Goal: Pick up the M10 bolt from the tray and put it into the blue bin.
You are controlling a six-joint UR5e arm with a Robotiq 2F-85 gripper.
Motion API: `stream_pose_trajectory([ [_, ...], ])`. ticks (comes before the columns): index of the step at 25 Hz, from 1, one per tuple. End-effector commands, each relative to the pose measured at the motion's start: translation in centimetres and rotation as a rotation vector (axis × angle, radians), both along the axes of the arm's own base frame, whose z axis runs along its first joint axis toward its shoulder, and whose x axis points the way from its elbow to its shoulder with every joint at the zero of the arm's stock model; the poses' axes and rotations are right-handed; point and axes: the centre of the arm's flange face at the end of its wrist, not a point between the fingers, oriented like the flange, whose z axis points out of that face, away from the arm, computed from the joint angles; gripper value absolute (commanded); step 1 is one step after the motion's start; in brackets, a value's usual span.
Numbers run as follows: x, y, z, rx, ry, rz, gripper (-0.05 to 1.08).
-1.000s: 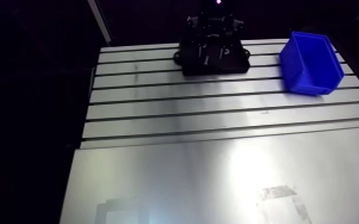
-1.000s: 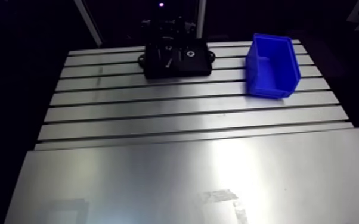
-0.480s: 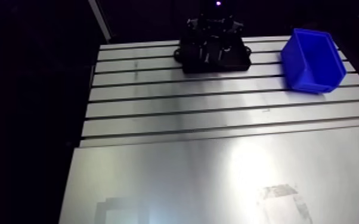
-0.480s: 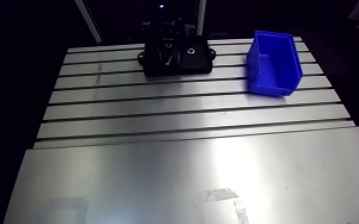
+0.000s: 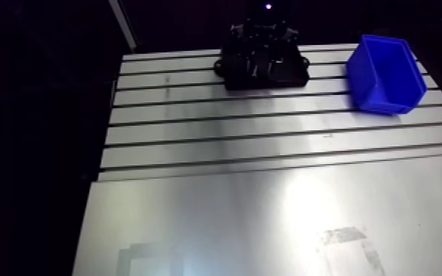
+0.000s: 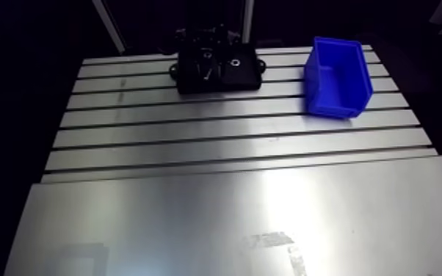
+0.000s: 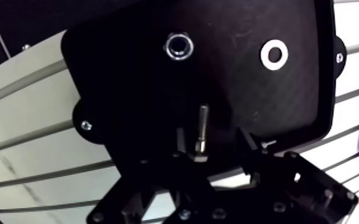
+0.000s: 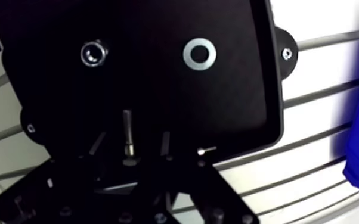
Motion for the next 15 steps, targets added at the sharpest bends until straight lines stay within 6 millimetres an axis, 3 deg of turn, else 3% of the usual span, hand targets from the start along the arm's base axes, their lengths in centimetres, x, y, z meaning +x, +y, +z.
stream_pose_trajectory([
  [1, 0.03, -0.01, -0.06, 0.000, 0.002, -0.001, 0.47],
  [15, 0.08, -0.02, -0.12, 0.000, 0.000, -0.001, 0.56],
])
